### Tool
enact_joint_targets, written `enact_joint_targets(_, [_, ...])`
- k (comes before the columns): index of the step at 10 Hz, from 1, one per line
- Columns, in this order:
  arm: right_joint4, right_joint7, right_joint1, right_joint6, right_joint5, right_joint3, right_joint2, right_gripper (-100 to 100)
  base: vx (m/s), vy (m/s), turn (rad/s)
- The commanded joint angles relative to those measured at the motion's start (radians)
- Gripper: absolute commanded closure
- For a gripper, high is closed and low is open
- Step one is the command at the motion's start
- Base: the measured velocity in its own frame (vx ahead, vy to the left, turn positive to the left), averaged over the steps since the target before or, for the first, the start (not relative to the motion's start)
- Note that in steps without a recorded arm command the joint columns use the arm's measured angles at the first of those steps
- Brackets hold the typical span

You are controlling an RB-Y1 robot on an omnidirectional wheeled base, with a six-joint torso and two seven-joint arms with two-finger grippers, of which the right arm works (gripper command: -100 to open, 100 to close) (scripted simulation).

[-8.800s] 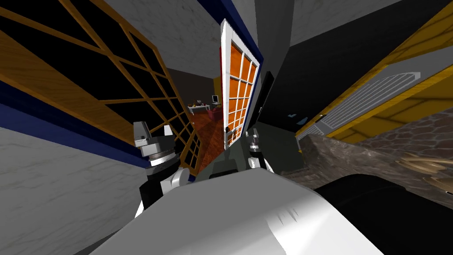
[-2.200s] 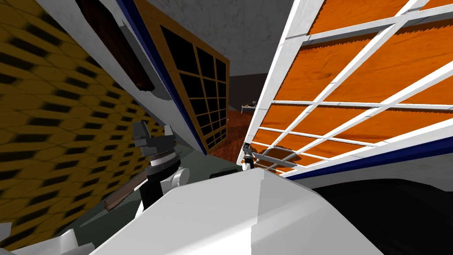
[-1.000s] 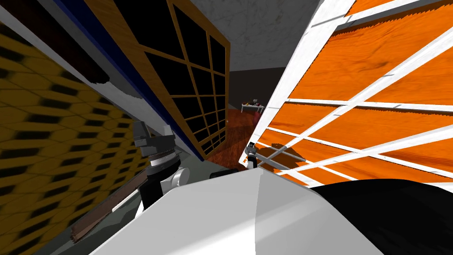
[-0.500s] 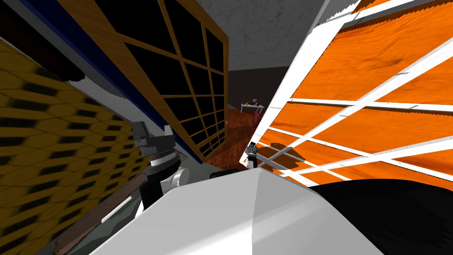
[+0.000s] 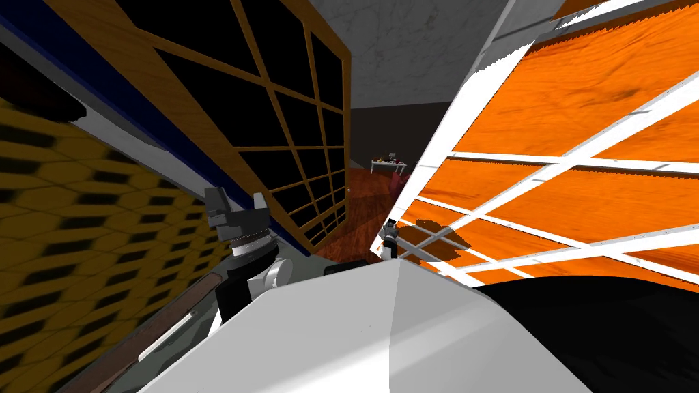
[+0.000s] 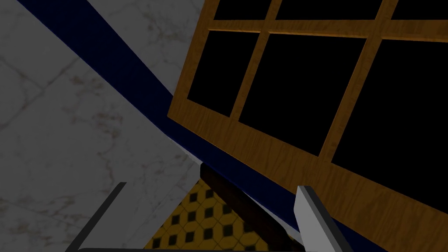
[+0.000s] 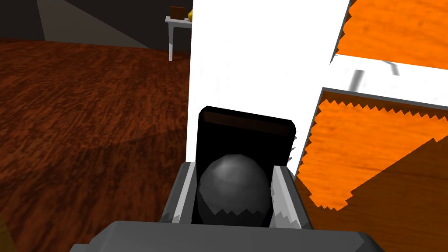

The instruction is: Push the door open

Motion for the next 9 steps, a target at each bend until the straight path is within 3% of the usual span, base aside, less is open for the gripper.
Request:
enact_joint_targets(1, [-0.046, 0.015, 0.026, 0.003, -0.01, -0.024, -0.006, 100, 0.057, -0.017, 0.0])
enact_joint_targets(3, [-0.039, 0.028, 0.018, -0.004, -0.024, -0.043, 0.001, 100, 0.102, -0.022, -0.044])
enact_joint_targets(6, [-0.039, 0.028, 0.018, -0.004, -0.024, -0.043, 0.001, 100, 0.038, -0.026, -0.028])
enact_joint_targets(9, [-0.024, 0.053, 0.004, -0.017, -0.051, -0.079, 0.024, 100, 0.134, -0.014, -0.055])
